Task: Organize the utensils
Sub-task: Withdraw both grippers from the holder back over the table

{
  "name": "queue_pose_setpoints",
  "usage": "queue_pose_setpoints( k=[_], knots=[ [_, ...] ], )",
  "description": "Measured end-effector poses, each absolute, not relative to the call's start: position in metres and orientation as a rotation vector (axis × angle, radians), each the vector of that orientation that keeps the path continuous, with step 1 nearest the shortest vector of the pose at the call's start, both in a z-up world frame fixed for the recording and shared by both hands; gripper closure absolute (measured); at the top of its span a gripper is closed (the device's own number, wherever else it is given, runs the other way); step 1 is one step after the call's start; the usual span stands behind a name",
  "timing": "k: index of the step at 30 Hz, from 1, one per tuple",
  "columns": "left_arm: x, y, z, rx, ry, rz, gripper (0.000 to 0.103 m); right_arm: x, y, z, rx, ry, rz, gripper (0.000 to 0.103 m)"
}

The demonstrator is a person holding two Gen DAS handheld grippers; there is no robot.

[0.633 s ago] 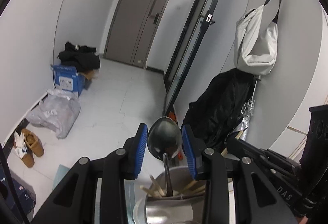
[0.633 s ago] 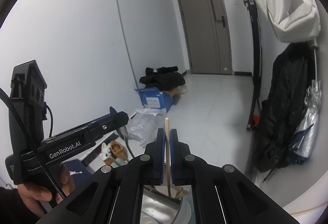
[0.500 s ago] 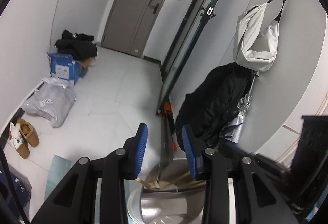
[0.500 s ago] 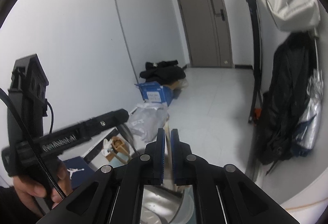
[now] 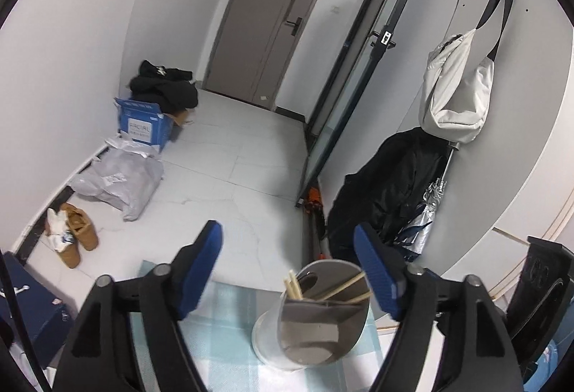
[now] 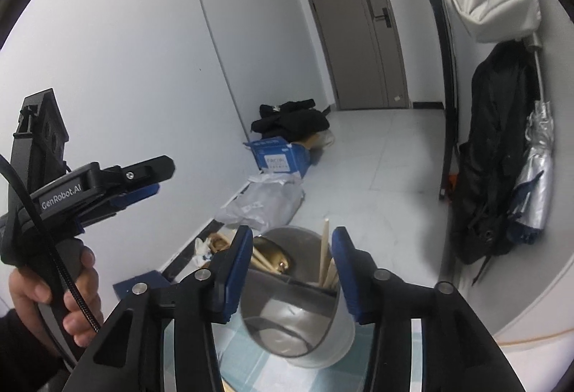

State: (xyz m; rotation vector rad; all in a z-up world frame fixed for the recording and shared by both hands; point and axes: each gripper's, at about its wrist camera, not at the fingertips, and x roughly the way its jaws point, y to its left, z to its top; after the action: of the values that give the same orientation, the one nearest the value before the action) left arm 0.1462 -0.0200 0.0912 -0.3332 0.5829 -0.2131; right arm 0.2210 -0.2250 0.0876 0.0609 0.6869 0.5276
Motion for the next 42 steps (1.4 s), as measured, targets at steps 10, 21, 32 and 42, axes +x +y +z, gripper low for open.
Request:
queue_pose_setpoints(
  k=[10,21,32,42],
  knots=[
    [0.096,-0.015,0.102,-0.308,0.579,-0.177,0.018,0.164,-0.230,0.109,0.077,0.644,0.491,0.035],
    [0.039,-0.018,0.097,-0.230,0.523,-0.102,0.003,0.101,-0.231,0.110,0.110,0.598,0.485,0.026],
    [0.013,-0.013,0.061,-0.210,0.522,-0.030,0.001,0.063,-0.235,0.074,0.122,0.647,0.465,0.017],
    [0.007,-0.009,0.020,-0.219,0.587,0.018,0.001,0.052,-0.232,0.039,0.078,0.724,0.434,0.017]
  ],
)
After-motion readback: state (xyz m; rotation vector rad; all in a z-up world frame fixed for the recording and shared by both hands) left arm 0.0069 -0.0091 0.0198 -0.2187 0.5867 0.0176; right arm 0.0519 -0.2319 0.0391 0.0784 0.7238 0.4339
